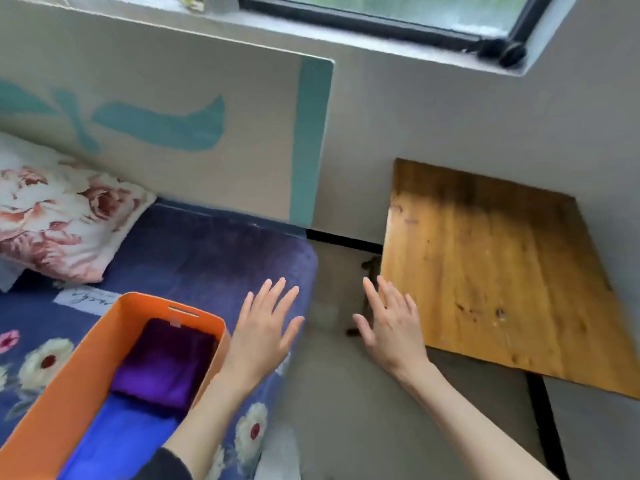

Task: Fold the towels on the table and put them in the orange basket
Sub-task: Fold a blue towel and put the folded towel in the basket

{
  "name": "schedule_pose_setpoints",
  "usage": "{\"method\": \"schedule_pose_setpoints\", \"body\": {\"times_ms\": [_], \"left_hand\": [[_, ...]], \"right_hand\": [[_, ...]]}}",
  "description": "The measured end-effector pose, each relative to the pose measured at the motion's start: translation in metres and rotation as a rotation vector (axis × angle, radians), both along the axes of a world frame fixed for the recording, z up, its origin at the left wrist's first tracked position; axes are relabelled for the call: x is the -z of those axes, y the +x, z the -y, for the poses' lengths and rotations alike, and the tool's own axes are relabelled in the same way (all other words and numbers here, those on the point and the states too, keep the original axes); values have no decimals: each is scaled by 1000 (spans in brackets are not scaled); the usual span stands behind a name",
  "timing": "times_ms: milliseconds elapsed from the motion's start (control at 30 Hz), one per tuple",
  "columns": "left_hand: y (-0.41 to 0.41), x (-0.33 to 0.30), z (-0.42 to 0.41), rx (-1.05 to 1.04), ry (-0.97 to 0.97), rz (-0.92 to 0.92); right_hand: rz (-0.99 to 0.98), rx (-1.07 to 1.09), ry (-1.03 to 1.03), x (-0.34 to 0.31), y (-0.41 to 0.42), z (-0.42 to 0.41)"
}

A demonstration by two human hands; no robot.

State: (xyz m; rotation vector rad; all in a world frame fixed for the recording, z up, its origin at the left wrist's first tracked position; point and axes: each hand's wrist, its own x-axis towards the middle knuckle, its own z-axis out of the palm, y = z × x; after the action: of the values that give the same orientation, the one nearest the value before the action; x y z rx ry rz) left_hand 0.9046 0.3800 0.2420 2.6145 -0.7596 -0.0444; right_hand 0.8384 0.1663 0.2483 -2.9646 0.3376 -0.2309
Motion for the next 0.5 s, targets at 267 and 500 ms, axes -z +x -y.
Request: {"method": "schedule_pose_setpoints", "body": {"times_ms": [267, 500], "left_hand": [[-56, -45, 150, 473, -12, 56], [-120, -72, 261, 947, -8, 124]], "right_hand": [[46, 507, -13, -39, -162, 100], [117, 978, -84, -64, -288, 117]]}}
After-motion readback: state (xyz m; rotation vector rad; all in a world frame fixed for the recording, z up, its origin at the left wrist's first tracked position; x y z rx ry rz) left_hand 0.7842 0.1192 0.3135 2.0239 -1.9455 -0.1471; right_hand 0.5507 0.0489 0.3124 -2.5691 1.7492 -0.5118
